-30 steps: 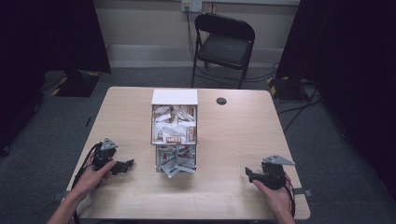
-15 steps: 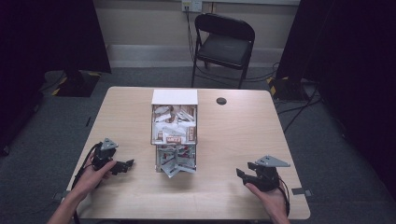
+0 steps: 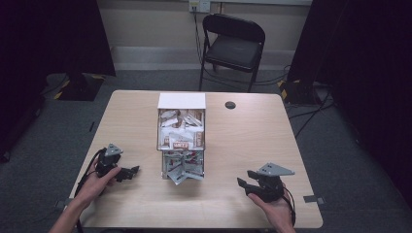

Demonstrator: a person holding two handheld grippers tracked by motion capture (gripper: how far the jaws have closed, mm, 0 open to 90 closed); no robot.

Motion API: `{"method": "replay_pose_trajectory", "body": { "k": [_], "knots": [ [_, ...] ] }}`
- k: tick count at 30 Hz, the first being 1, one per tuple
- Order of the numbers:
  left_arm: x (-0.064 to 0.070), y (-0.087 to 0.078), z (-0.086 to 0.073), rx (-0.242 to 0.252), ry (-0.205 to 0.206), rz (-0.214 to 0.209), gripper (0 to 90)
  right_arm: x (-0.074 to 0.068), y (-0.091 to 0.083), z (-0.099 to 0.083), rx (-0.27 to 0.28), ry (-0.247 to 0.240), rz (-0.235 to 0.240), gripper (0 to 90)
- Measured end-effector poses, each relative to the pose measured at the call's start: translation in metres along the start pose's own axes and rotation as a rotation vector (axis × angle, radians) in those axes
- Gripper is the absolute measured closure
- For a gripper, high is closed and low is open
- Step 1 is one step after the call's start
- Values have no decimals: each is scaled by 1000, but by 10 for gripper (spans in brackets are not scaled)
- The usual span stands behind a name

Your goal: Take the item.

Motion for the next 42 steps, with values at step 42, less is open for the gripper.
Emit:
{"method": "replay_pose_trajectory", "body": {
  "k": [42],
  "knots": [
    [0, 0, 0, -1, 2, -1, 0, -103, 44, 61, 69, -292, 139, 474]
  ]
}}
Point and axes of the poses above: each handheld gripper's, and its own axes: y roughly forward along the jaws, z roughly out of its top, x roughly to its right, the point moved 2 cm from there along y, roughly forward along the jaws, and after that the axes turned 8 degrees about -x, right-handed, at the moved point
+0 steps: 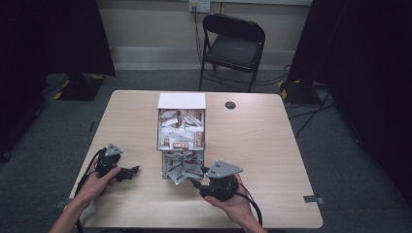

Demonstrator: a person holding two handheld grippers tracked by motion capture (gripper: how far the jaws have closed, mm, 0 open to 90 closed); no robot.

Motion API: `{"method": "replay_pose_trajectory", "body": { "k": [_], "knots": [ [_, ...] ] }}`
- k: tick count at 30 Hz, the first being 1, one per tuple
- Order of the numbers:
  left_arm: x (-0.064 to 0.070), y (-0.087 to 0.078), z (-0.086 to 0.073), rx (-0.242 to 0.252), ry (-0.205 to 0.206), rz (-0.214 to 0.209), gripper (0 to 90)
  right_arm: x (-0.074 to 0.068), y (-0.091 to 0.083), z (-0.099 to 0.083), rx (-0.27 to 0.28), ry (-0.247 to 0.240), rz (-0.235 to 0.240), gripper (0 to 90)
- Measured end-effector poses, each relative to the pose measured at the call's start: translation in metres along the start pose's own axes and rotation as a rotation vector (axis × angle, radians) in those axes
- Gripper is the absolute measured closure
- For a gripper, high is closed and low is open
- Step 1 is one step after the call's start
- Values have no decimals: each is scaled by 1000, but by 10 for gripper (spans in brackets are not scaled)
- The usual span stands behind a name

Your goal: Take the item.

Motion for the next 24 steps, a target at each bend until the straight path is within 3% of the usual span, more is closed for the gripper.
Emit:
{"method": "replay_pose_trajectory", "body": {
  "k": [10, 17, 21, 24],
  "knots": [
    [0, 0, 0, 0, 0, 0, 0, 0, 18, 6, 18, -21, 28, 453],
    [0, 0, 0, 0, 0, 0, 0, 0, 27, 8, 10, -28, 15, 417],
    [0, 0, 0, 0, -3, -3, 0, -1, 30, 9, 13, -63, 5, 412],
    [0, 0, 0, 0, 0, 0, 0, -1, 32, 9, 6, -53, 5, 415]
  ]
}}
Point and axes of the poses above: each handheld gripper's, and its own axes: y roughly forward along the jaws, z roughly out of its top, x roughly to its right, the point moved 2 cm from there along y, roughly forward along the jaws, and after that the axes turned 8 degrees about -x, right-handed, at the moved point
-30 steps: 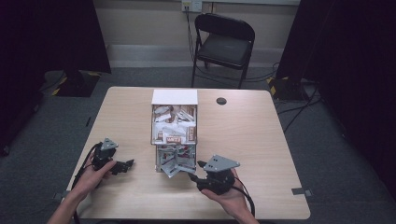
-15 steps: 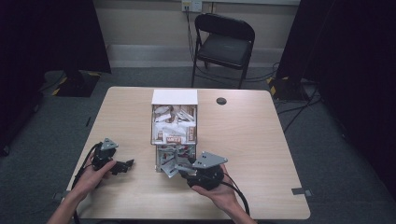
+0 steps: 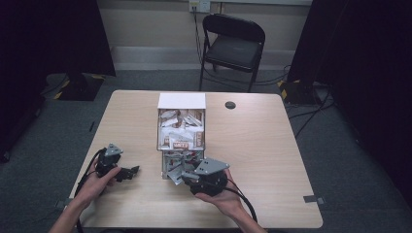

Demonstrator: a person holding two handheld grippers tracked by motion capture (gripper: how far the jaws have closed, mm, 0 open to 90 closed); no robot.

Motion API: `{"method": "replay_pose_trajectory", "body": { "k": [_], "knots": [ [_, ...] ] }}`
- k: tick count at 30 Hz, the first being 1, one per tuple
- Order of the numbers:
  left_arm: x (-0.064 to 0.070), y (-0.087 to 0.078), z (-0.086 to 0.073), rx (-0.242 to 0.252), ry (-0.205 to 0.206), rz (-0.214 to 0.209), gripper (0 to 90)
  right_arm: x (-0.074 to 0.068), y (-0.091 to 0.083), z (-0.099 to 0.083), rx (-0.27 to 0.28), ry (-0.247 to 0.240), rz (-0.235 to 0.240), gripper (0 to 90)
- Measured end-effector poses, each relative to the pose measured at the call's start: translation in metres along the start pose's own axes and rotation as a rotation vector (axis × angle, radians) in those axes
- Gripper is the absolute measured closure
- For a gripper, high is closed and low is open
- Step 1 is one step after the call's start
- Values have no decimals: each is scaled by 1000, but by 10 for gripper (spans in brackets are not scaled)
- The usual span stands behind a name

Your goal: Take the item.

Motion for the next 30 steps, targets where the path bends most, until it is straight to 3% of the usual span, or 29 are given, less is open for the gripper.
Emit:
{"method": "replay_pose_trajectory", "body": {
  "k": [20, 30],
  "knots": [
    [0, 0, 0, 0, 0, 0, 0, 13, -8, -2, 29, 85, -27, 679],
    [0, 0, 0, 0, -1, 0, 0, 13, -4, -2, 15, 61, -56, 770]
  ]
}}
Point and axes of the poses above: each handheld gripper's, and its own axes: y roughly forward along the jaws, z roughly out of its top, x roughly to its right, the point moved 2 cm from there along y, roughly forward along the jaws, and after that the axes turned 8 degrees about -x, right-handed, at the moved point
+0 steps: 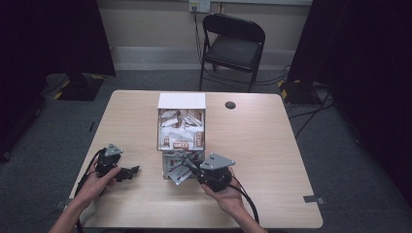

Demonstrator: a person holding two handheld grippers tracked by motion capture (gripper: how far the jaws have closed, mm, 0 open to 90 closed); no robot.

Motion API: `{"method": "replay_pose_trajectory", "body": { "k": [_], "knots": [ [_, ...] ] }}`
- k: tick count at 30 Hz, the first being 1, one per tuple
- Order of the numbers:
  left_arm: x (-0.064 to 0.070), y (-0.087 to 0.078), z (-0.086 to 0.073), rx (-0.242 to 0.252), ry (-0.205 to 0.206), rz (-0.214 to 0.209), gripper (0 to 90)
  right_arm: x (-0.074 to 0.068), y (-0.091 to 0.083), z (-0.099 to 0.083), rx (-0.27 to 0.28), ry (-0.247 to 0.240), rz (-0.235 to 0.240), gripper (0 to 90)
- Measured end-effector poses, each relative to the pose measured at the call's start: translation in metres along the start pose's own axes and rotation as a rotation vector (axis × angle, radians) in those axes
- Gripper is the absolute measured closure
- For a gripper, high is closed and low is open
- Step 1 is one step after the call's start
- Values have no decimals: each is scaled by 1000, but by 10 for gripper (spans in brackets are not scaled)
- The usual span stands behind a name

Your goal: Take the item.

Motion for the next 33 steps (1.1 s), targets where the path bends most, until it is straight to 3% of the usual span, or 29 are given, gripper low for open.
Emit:
{"method": "replay_pose_trajectory", "body": {
  "k": [8, 14, 33],
  "knots": [
    [0, 0, 0, 0, 0, 0, 0, 0, -2, 2, 26, -22, -7, 809],
    [0, 0, 0, 0, 1, 0, 0, 5, -5, 2, 46, 9, 21, 835],
    [0, 0, 0, 0, 1, 0, 0, 6, -18, 6, 92, 8, 23, 860]
  ]
}}
Point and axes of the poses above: each handheld gripper's, and its own axes: y roughly forward along the jaws, z roughly out of its top, x roughly to its right, the point moved 2 cm from there along y, roughly forward along the jaws, and after that the axes turned 8 degrees about -x, right-handed, at the moved point
